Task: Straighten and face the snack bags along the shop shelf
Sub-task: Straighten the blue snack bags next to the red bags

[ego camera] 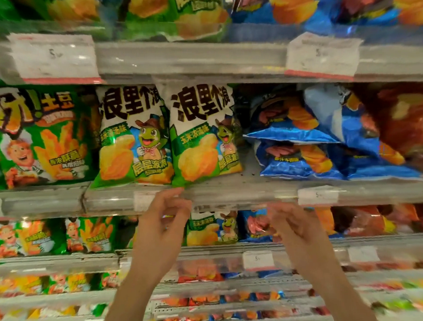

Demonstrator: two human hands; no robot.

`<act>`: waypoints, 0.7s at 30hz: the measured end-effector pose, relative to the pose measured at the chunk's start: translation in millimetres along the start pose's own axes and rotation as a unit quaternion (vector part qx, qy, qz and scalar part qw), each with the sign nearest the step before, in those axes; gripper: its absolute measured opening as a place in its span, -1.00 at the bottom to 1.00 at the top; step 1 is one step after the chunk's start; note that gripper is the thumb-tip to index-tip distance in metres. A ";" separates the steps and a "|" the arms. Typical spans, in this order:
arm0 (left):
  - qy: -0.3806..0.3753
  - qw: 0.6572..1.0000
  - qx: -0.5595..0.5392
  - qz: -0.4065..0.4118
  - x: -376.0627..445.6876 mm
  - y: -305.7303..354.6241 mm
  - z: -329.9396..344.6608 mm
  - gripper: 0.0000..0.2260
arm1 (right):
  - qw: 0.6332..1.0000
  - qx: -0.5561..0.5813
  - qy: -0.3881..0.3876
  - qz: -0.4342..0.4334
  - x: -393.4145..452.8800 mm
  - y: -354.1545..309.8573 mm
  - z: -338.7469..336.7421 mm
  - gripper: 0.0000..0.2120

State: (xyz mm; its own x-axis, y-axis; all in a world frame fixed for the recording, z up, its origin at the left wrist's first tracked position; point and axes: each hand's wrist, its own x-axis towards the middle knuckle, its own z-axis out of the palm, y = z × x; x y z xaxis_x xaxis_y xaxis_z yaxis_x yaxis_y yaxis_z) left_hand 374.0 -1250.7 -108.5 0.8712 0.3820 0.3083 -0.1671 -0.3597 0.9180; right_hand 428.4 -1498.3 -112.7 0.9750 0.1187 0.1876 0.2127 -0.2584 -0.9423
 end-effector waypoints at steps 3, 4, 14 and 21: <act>0.026 1.000 -0.006 -0.009 -4.1 19.4 37.8 -0.79 | 1.000 0.000 -0.010 0.003 11.3 11.4 -40.9 -0.72; 0.035 0.999 -0.008 -0.007 -5.7 25.8 49.8 -0.79 | 1.000 0.003 -0.009 0.001 15.7 14.5 -53.6 -0.71; 0.051 0.999 -0.001 0.014 0.0 67.7 107.0 -0.84 | 1.000 0.018 -0.011 -0.004 40.4 17.6 -120.7 -0.88; 0.058 0.994 0.014 0.086 30.5 91.0 115.6 -0.81 | 0.996 -0.037 0.033 -0.070 49.0 -16.1 -134.9 -0.91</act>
State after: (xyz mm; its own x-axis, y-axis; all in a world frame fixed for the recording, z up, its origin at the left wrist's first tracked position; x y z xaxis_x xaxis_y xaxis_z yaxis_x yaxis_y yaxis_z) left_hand 438.7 -1370.1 -44.4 0.7717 0.4068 0.4889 -0.2955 -0.4515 0.8419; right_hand 481.3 -1617.6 -51.0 0.9373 0.0963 0.3349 0.3479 -0.3139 -0.8834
